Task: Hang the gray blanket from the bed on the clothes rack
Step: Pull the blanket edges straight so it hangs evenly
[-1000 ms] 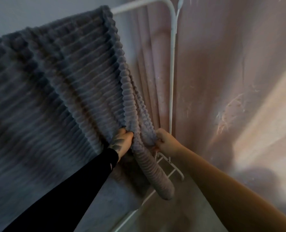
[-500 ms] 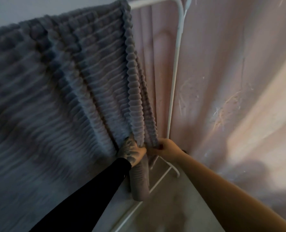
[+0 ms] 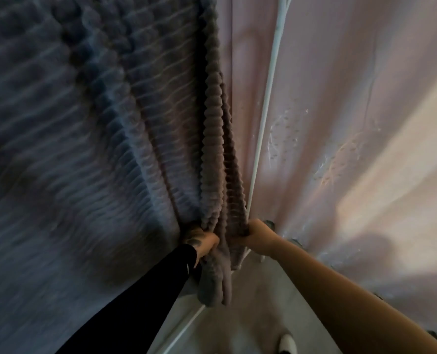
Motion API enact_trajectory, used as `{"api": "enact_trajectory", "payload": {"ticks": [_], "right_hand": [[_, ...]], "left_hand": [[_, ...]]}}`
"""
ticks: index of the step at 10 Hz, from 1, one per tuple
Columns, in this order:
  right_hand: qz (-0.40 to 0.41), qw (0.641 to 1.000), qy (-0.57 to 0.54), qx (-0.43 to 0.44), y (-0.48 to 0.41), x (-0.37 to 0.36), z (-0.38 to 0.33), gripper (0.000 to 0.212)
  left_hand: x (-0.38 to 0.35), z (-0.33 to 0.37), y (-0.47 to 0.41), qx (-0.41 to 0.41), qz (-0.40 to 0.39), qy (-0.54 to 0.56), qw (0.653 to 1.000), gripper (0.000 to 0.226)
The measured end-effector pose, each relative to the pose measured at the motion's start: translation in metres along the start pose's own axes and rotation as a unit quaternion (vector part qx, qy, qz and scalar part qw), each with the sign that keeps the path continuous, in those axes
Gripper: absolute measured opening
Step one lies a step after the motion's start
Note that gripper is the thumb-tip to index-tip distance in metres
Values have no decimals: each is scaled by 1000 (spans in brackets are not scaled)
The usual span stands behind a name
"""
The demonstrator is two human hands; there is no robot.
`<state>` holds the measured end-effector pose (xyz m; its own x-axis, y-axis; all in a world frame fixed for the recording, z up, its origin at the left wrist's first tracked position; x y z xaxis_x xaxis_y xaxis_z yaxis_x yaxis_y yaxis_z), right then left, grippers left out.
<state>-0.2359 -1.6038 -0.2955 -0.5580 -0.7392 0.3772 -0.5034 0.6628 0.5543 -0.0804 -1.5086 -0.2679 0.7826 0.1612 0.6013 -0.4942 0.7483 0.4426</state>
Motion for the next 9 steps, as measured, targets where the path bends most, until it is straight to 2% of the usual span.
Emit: {"api": "enact_trajectory", "payload": {"ticks": [1, 2, 3, 4, 5, 6, 7, 8, 9], "right_hand": [[68, 998, 3, -1, -9, 20, 2, 23], [82, 996, -6, 22, -16, 35, 7, 28], [77, 996, -14, 48, -23, 44, 16, 28], [50, 995, 2, 85, -28, 53, 25, 28], [13, 988, 52, 148, -25, 63, 25, 28], [-18, 974, 113, 198, -21, 71, 29, 28], [-42, 968, 136, 206, -19, 75, 42, 26], [-58, 967, 173, 180, -24, 74, 58, 19], [-41, 964, 202, 169, -30, 74, 67, 14]], "left_hand": [[7, -10, -9, -15, 63, -30, 997, 32], [6, -21, -3, -1, 88, -14, 996, 44], [-5, -36, 3, 32, 118, -73, 990, 42], [-32, -46, 16, 57, 105, -70, 990, 39], [-64, -47, 38, 71, 92, -85, 990, 50], [-113, -42, 52, 60, 14, -159, 985, 56], [-147, -47, 79, 153, 52, -55, 985, 53], [-144, -24, 103, 191, 157, 32, 968, 45], [-144, 4, 114, 148, 204, 29, 967, 23]]}}
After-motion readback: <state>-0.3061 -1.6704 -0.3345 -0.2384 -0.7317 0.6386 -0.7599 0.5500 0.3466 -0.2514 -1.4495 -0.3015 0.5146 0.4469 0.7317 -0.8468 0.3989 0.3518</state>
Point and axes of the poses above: each hand's wrist, its own y-axis away from the middle knuckle, its own x-axis out of the back of the hand, z = x × y, the point moved 7 cm from there along -y, towards the middle knuckle, and after that the axes turned 10 degrees about -x, right-handed, at the moved point
